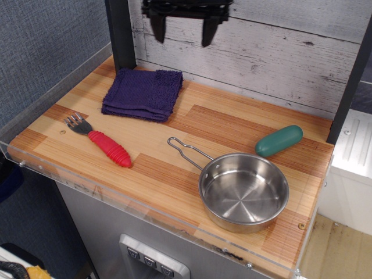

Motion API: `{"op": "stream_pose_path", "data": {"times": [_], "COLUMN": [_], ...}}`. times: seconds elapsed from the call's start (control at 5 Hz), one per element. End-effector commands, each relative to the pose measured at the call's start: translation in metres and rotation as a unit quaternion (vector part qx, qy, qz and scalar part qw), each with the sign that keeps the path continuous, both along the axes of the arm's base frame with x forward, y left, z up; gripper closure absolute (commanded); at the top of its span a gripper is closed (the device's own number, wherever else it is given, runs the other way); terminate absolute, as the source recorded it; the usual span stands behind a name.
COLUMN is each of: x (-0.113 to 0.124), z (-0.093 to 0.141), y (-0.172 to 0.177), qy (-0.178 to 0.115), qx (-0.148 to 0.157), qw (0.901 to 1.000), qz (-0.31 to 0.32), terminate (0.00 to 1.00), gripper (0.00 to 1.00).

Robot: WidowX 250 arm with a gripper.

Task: Move the purple cloth behind the metal pot.

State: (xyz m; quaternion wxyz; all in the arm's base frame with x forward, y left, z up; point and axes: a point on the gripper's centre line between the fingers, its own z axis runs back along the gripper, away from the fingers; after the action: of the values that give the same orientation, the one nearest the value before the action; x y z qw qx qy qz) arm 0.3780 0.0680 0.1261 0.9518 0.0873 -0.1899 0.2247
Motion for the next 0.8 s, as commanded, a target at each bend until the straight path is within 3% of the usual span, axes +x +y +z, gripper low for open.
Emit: {"op": "stream_pose_path", "data": {"times": [0.0, 0.4, 0.6], "x": [-0.014, -0.031, -0.033], "z": [0.001, -0.029, -0.048], "y": [0.052, 0.076, 0.080], "qy": [-0.003, 0.025, 0.033], "qx": [-0.007, -0.011, -0.031], "qw": [0.9968, 0.9916, 0.9904], "qz": [0.079, 0.126, 0.131], "terminate": [0.00, 0.00, 0.00], "gripper": [0.00, 0.00, 0.00]}}
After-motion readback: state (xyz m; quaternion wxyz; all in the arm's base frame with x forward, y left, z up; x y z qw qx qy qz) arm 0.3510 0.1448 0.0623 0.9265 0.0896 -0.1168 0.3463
